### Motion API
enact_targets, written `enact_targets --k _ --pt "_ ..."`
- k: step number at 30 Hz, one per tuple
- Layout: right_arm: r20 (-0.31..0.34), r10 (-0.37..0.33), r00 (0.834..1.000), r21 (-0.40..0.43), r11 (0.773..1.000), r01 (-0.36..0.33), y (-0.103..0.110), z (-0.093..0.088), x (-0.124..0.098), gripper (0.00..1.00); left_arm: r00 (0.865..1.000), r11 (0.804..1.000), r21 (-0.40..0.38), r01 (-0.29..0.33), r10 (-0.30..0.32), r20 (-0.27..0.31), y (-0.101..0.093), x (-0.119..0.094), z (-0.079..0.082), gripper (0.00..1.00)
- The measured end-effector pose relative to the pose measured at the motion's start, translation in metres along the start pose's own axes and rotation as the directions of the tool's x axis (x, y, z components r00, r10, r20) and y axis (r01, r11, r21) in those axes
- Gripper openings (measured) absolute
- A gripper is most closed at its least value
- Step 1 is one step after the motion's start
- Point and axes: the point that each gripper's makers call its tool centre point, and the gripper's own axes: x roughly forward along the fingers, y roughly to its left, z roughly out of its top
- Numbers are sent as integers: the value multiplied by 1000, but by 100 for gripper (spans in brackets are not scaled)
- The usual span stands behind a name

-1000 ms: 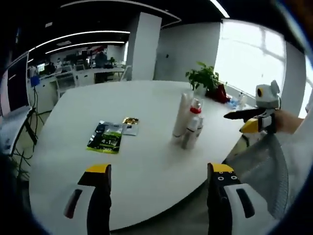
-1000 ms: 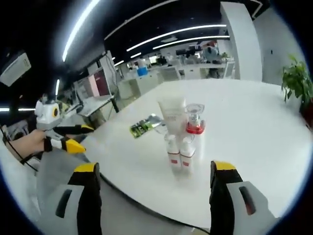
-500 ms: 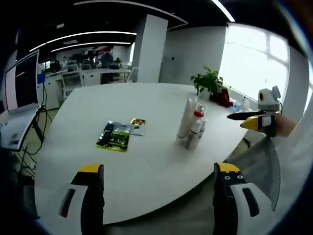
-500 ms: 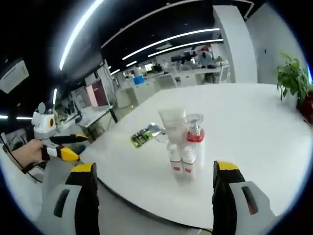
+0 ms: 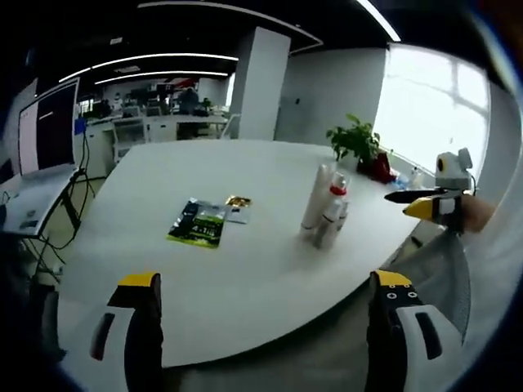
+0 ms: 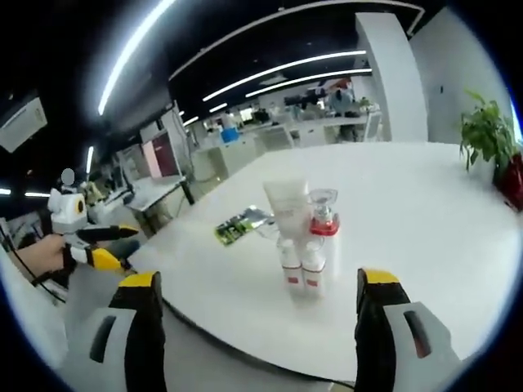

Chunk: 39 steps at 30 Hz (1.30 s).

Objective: Arrange the skincare products in the storage area until every visible bottle or jar stands upright without overlapping.

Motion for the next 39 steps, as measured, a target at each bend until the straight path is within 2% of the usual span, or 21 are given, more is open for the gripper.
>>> enact_targets --k 5,10,18,23,25,28,29,34,39 --pt "14 -11 1000 -15 1000 11 -3 2 -1 97 1000 1000 7 -4 4 1 -3 0 -1 99" --pt "17 -21 1000 -18 1000 21 -5 3 -1 96 1000 1000 -8 4 -4 3 3 0 -3 99" --pt "3 -28 1000 -26 999 28 -6 0 0 96 1000 1000 1 -2 2 -5 4 0 -5 97" --pt "-6 -34 999 -66 997 34 -3 0 2 96 1000 1000 -10 -9 9 -1 9 0 -5 98" --pt "-5 -33 999 -75 997 33 -2 0 2 96 1000 1000 -17 -5 4 -5 5 0 -4 99" --pt "-10 -44 999 -76 996 43 -5 -1 3 95 997 1000 -7 -11 11 75 6 -2 15 99" --pt "-18 -45 999 -73 996 43 -5 -2 3 95 996 1000 -9 -11 12 86 6 -3 18 99" --pt "-29 -45 999 -69 997 43 -6 -4 4 94 999 1000 -30 -7 8 44 8 2 12 99" --pt "-39 -47 998 -51 998 45 -6 -6 5 94 999 998 -61 -3 6 45 14 8 17 99"
